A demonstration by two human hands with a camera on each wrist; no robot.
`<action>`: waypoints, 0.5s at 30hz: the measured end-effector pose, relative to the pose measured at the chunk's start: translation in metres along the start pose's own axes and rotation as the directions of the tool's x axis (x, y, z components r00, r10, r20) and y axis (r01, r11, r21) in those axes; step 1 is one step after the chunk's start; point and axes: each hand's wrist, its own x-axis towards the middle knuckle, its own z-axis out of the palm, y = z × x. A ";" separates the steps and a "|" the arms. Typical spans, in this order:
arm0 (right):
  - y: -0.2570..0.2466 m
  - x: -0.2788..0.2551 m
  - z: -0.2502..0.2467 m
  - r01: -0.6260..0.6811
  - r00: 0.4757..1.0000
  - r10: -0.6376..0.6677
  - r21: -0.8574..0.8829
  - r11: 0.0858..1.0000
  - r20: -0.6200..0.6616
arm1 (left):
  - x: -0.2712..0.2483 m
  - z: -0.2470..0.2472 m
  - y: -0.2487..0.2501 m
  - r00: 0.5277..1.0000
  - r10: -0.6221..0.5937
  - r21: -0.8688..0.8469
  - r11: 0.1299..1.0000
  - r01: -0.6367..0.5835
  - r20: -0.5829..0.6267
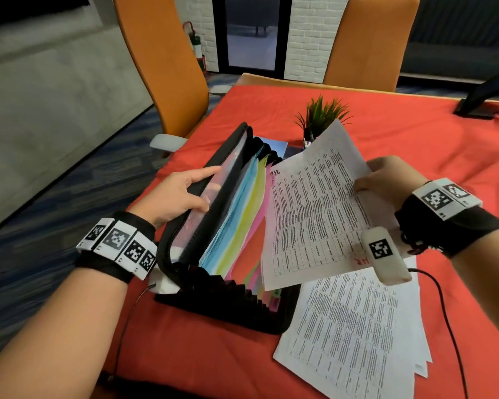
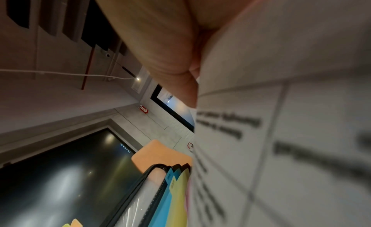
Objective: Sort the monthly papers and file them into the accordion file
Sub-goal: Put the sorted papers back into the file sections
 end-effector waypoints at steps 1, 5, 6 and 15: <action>0.001 0.000 0.000 0.000 1.000 0.000 0.000 1.000 0.002 | 0.000 0.001 0.001 1.000 0.005 -0.014 1.000 -0.005 0.002; 0.003 0.002 -0.001 -0.063 0.997 0.061 0.033 0.997 0.054 | 0.001 0.006 0.003 0.999 0.023 -0.050 0.999 -0.022 0.022; 0.004 0.005 -0.001 -0.080 0.995 0.077 0.051 0.995 0.065 | 0.001 0.006 0.003 0.999 0.023 -0.048 0.999 -0.021 0.024; 0.005 0.004 0.016 -0.135 0.989 0.126 0.125 0.983 0.080 | 0.001 0.003 0.004 1.000 -0.005 -0.006 1.000 0.005 0.025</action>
